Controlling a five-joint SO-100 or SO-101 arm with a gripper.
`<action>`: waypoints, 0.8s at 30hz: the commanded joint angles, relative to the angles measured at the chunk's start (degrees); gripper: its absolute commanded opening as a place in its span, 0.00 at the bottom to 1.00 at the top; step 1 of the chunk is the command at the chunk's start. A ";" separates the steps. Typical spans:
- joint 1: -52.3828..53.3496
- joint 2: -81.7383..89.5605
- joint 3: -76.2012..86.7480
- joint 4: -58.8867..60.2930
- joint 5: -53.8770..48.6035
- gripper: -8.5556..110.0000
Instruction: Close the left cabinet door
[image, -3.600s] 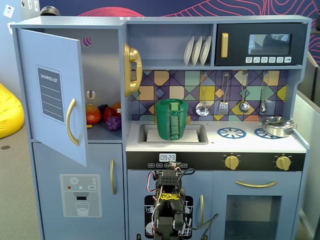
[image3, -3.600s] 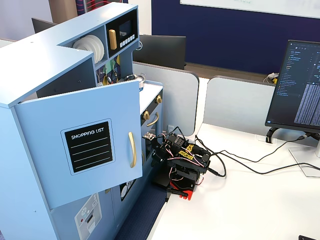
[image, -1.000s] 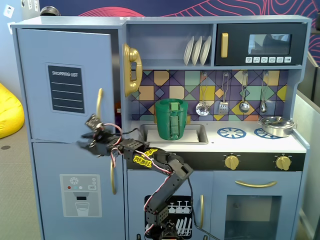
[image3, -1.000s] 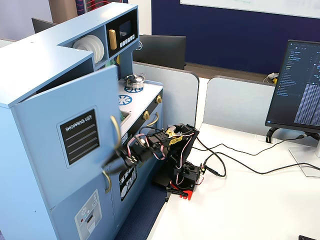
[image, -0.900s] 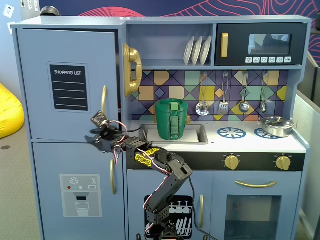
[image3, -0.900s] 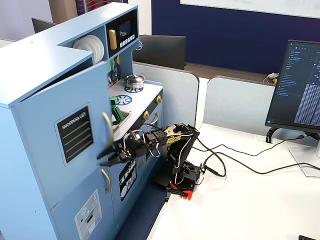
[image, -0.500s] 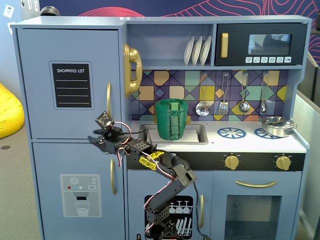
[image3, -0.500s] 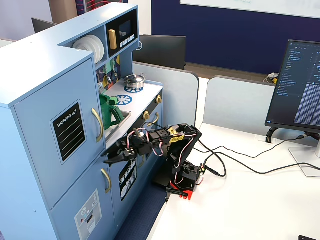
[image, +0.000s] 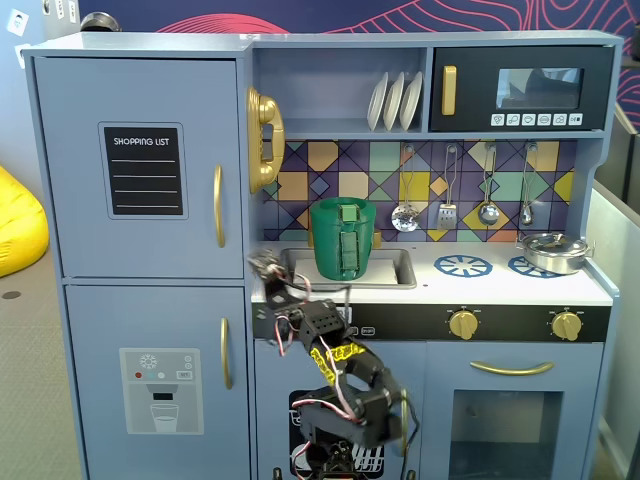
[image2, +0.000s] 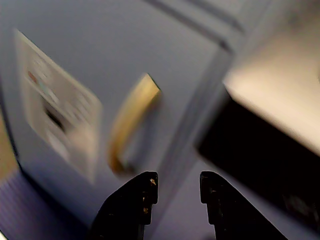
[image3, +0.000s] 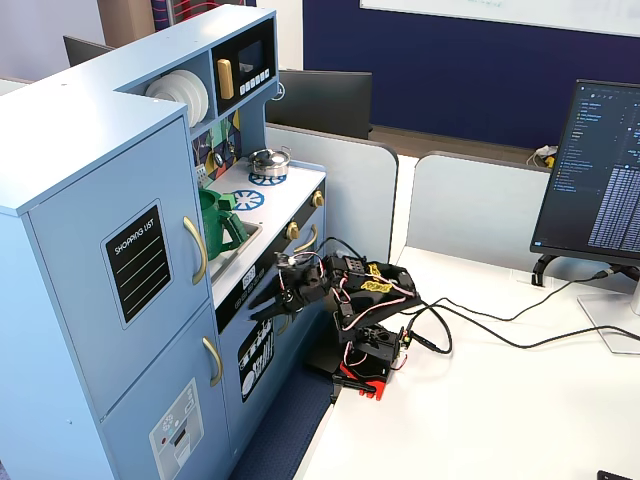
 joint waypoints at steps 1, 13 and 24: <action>15.73 3.52 3.16 13.62 1.67 0.07; 32.17 14.50 20.65 34.37 8.35 0.07; 29.18 16.79 26.72 39.64 15.64 0.07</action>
